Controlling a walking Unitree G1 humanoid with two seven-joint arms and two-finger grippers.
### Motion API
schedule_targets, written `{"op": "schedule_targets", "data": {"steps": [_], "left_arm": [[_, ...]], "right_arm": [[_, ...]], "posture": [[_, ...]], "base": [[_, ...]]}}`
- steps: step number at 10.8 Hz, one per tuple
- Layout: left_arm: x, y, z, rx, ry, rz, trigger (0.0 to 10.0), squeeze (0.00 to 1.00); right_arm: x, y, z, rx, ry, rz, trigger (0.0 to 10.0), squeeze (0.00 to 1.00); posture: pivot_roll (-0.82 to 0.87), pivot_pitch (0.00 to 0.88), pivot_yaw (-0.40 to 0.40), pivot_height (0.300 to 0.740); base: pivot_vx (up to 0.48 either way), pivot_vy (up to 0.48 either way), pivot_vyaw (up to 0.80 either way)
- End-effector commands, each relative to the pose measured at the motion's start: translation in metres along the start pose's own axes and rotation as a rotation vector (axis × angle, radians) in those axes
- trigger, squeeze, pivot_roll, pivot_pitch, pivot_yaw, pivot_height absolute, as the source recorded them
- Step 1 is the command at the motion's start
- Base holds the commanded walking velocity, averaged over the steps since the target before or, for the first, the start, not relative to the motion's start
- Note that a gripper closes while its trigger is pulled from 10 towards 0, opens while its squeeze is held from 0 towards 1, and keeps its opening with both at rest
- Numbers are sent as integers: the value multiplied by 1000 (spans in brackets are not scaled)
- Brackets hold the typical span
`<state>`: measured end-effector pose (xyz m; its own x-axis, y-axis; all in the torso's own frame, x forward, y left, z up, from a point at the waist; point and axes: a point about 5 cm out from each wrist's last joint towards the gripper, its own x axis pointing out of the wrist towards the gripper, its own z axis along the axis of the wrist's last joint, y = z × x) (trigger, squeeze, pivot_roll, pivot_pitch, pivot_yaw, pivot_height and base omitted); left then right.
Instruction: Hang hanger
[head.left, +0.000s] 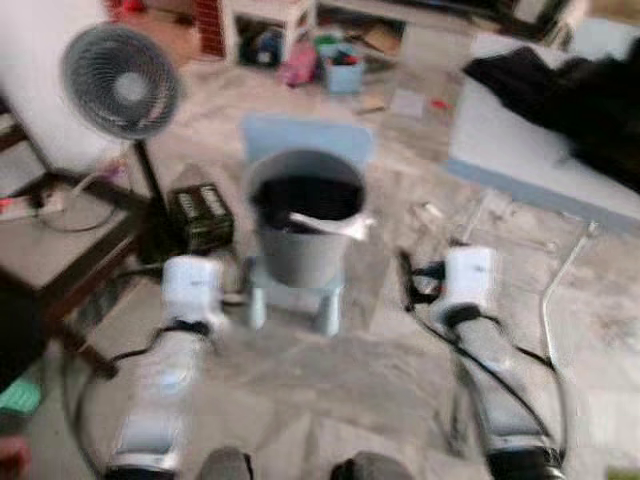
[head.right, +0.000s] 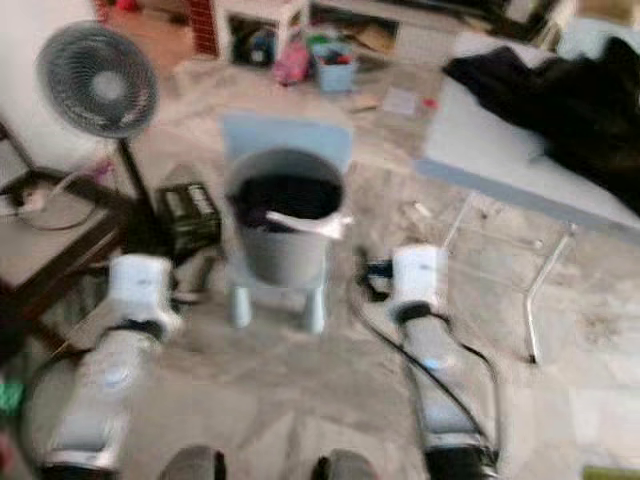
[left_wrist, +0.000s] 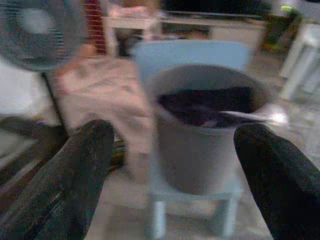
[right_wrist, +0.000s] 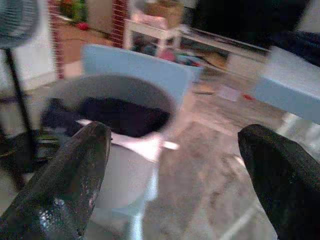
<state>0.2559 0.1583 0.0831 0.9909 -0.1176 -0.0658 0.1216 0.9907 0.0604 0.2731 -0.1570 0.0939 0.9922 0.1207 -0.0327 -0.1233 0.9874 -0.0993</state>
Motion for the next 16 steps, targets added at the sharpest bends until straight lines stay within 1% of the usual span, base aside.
{"op": "schedule_targets", "data": {"steps": [1, 10, 11, 12, 13, 14, 15, 16], "left_arm": [[1, -9, 3, -15, -20, -37, 10000, 0], [1, -10, 2, -24, -19, -54, 10000, 0], [1, -11, 1, -21, -10, -52, 10000, 0], [3, -10, -3, -26, 35, -38, 10000, 0], [5, -9, -6, -74, 66, -19, 10000, 0], [10, -9, -11, -204, 125, 14, 10000, 0], [11, -13, -12, -245, 155, 19, 10000, 0], [9, -17, -11, -345, 181, 46, 10000, 0]], "right_arm": [[-1, -8, 3, -10, -10, -17, 10000, 0], [1, -8, 2, -31, -11, -21, 10000, 0], [1, -8, 2, -36, -12, -21, 10000, 0], [1, -8, 2, -41, -13, -21, 10000, 0], [1, -8, 2, -43, -14, -20, 10000, 0], [2, -8, 1, -48, -13, -19, 10000, 0], [1, -7, 2, -47, -13, -17, 10000, 0], [3, -2, 7, -56, -30, 18, 10000, 0]], "posture": [[-38, 78, -75, 740], [-39, 79, -76, 740], [-40, 80, -77, 740], [-40, 81, -78, 740], [-41, 81, -78, 740], [-46, 78, -81, 740], [-42, 78, -88, 740], [-42, 79, -91, 740]], "base": [[345, 0, 0], [450, 0, 0], [409, 0, 0], [0, 0, 0], [0, 0, 0], [0, 0, 0], [0, 0, 0], [0, 0, 0]]}}
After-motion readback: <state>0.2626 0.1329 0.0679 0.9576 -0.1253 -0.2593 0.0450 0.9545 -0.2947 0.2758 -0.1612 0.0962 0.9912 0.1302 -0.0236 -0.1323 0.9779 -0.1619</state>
